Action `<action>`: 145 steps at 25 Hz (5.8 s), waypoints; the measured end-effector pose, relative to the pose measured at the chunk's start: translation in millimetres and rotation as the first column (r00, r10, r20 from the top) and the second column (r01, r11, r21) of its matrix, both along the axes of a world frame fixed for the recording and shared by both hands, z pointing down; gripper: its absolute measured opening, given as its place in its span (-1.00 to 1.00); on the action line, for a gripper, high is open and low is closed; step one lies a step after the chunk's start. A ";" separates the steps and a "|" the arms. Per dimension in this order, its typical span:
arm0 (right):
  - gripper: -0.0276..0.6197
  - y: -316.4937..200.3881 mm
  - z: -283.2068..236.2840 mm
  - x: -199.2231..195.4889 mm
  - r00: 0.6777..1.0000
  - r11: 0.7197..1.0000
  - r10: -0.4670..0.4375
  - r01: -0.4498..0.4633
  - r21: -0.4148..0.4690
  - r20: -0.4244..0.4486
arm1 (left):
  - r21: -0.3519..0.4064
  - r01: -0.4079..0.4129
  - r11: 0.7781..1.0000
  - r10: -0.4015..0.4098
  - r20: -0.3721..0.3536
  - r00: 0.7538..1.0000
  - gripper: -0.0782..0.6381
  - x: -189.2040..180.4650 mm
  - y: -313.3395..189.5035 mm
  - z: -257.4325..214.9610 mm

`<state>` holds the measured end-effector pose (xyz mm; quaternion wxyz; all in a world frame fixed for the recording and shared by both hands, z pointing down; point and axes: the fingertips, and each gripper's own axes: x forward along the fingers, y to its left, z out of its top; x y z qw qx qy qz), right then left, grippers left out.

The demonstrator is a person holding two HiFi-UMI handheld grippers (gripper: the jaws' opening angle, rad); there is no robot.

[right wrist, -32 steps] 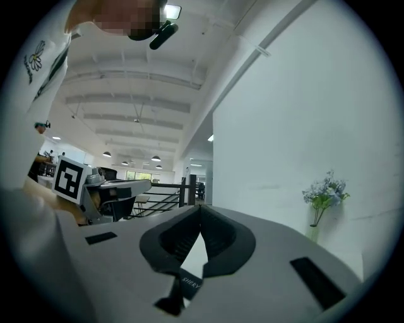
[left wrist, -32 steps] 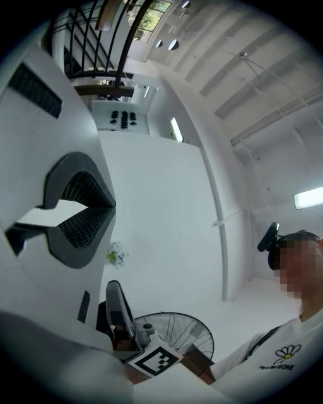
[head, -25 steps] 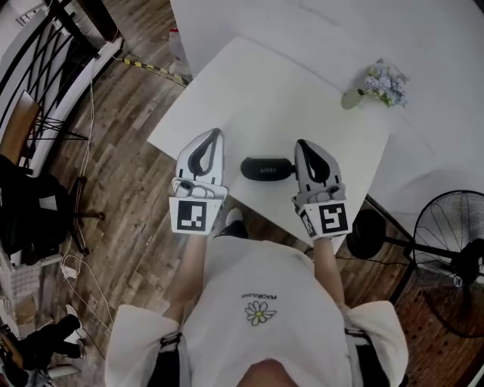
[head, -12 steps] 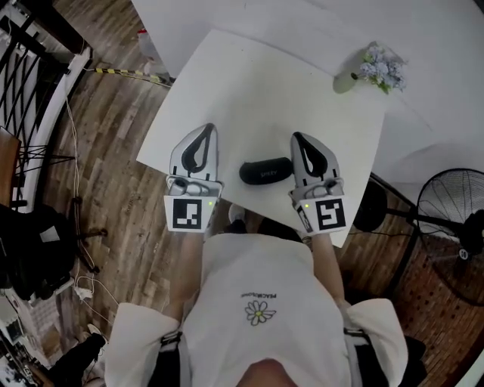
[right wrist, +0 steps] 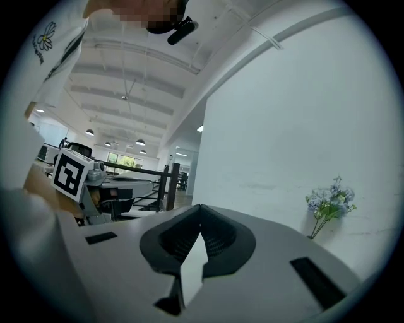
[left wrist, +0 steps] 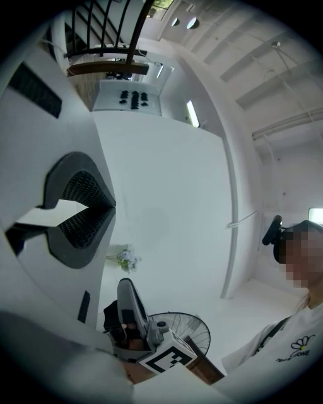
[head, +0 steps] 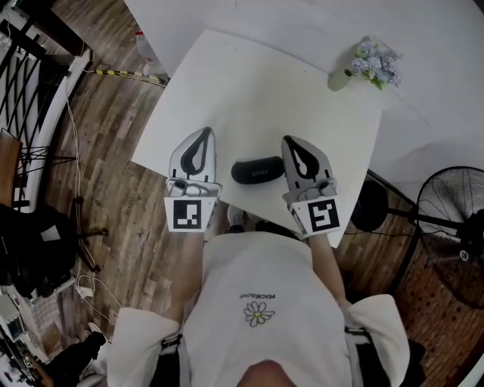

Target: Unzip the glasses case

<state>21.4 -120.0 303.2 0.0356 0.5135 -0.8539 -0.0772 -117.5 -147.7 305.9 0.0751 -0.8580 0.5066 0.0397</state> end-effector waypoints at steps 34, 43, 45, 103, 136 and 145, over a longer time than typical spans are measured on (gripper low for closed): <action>-0.89 69.5 243.5 34.8 0.972 0.768 -0.101 -0.058 -0.637 -0.210 | -0.632 -0.151 0.760 0.379 0.242 0.893 -0.74 32.3 43.4 231.5; -0.89 64.1 252.9 31.9 0.968 0.759 -0.117 -0.056 -0.649 -0.221 | -0.656 -0.158 0.738 0.446 0.298 0.844 -0.74 34.7 50.6 245.5; -0.89 62.0 253.9 32.1 0.969 0.760 -0.116 -0.055 -0.647 -0.219 | -0.656 -0.160 0.738 0.460 0.315 0.830 -0.74 35.2 52.7 247.3; -0.31 73.8 224.8 -46.5 0.986 0.686 0.167 -0.099 -0.721 0.023 | -0.626 -0.389 0.676 0.694 0.363 0.622 -0.74 97.0 17.0 198.8; -0.89 60.1 259.5 -63.8 0.929 0.551 0.367 -0.250 -0.796 -0.038 | -0.577 -0.395 0.715 0.663 0.381 0.644 -0.74 95.1 12.6 206.4; -0.89 58.4 254.4 -61.9 0.955 0.561 0.295 -0.207 -0.801 -0.041 | -0.550 -0.362 0.753 0.624 0.422 0.657 -0.74 99.2 11.6 206.9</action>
